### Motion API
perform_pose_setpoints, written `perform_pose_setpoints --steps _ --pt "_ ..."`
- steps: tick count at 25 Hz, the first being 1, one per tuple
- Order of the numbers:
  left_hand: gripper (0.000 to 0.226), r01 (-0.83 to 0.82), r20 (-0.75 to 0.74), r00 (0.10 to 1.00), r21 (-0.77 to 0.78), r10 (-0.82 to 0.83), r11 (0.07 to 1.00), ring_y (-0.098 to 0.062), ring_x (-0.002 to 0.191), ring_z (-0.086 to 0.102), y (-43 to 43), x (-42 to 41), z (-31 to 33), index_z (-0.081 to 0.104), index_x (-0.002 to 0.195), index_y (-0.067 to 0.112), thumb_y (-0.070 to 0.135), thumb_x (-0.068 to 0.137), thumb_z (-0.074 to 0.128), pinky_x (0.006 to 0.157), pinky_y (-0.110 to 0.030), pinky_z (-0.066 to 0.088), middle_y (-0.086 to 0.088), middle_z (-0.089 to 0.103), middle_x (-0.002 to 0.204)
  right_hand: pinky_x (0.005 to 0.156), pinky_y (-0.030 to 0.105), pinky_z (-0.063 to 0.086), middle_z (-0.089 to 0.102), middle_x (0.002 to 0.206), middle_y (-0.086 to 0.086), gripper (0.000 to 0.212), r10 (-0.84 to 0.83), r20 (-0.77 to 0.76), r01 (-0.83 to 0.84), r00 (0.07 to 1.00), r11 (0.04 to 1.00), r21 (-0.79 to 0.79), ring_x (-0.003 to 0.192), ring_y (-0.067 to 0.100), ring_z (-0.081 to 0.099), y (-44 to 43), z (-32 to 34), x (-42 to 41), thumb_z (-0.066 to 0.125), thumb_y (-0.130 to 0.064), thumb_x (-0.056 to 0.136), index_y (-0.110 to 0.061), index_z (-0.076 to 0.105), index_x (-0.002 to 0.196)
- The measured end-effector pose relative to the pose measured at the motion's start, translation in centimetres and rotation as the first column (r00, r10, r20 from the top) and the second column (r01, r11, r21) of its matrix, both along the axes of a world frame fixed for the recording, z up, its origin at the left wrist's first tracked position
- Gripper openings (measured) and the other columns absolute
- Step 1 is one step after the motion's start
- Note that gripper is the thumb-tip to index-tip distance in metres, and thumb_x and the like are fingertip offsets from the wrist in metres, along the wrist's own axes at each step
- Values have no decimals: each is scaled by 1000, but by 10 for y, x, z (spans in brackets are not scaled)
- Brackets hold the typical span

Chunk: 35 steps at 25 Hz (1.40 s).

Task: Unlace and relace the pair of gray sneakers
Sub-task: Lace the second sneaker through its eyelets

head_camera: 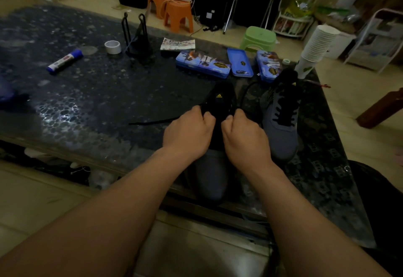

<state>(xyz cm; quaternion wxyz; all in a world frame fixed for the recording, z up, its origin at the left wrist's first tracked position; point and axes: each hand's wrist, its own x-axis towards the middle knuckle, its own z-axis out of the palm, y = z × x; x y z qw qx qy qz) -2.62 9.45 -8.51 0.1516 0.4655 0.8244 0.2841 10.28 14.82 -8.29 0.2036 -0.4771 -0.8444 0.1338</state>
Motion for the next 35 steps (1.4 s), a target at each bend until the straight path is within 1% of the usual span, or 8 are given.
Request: perform_pose_setpoints --steps 4,8,11,14,17,24,28,35 --pt "39 121 84 989 -21 -119 992 -37 102 63 -2 -18 0 55 97 17 50 107 37 87 -45 51 -16 68 112 62 41 33 50 75 4 34 50 -60 -62 997 974 -216 72 31 52 8 8 9 37 -38 109 -20 38 79" --pt "43 190 396 900 20 -182 982 -21 93 62 -17 -32 -2 64 115 21 56 106 40 84 -40 52 -4 67 100 76 48 51 60 85 5 43 -48 -222 -72 974 862 -502 83 27 63 9 9 29 41 -52 108 -14 53 89" --pt "42 227 382 901 -12 -206 974 -15 103 64 -32 -32 -12 64 128 23 54 103 52 99 -41 53 0 69 113 85 59 58 69 90 5 40 -137 -273 -71 952 770 -634 84 25 69 -1 -1 42 54 -56 101 -17 60 99" --pt "52 222 366 907 2 -207 975 -12 113 65 -34 -25 -17 61 132 19 54 94 66 106 -41 50 5 68 122 79 52 59 69 90 4 39 -80 -245 -65 966 844 -532 84 26 69 -9 -2 40 64 -60 93 -21 59 97" --pt "30 173 341 927 -11 -159 985 -17 108 64 -32 -17 -13 57 119 24 43 97 66 103 -40 51 3 65 113 75 49 58 68 90 7 39 -86 -187 -16 979 873 -487 83 29 69 -9 2 36 68 -55 92 -18 57 98" --pt "27 25 389 921 -14 -17 1000 -16 94 65 -20 -6 -13 55 92 31 51 84 70 78 -33 51 5 67 99 57 34 39 60 90 -1 39 -95 -25 78 995 922 -378 78 20 59 -12 6 19 64 -53 89 -18 49 100" --pt "36 5 124 992 -71 4 997 -29 92 61 -21 3 -18 55 94 23 57 83 53 78 -42 51 -3 62 101 56 34 38 61 92 3 37 -95 -30 82 995 951 -298 79 23 60 -17 0 17 61 -46 93 -13 49 103" --pt "25 10 18 1000 -65 -9 998 -26 93 53 -26 9 -19 54 100 20 44 95 46 74 -42 42 0 52 105 55 34 35 61 84 4 27 -100 -61 85 993 973 -213 74 26 58 -22 -7 18 57 -37 96 -11 51 95"
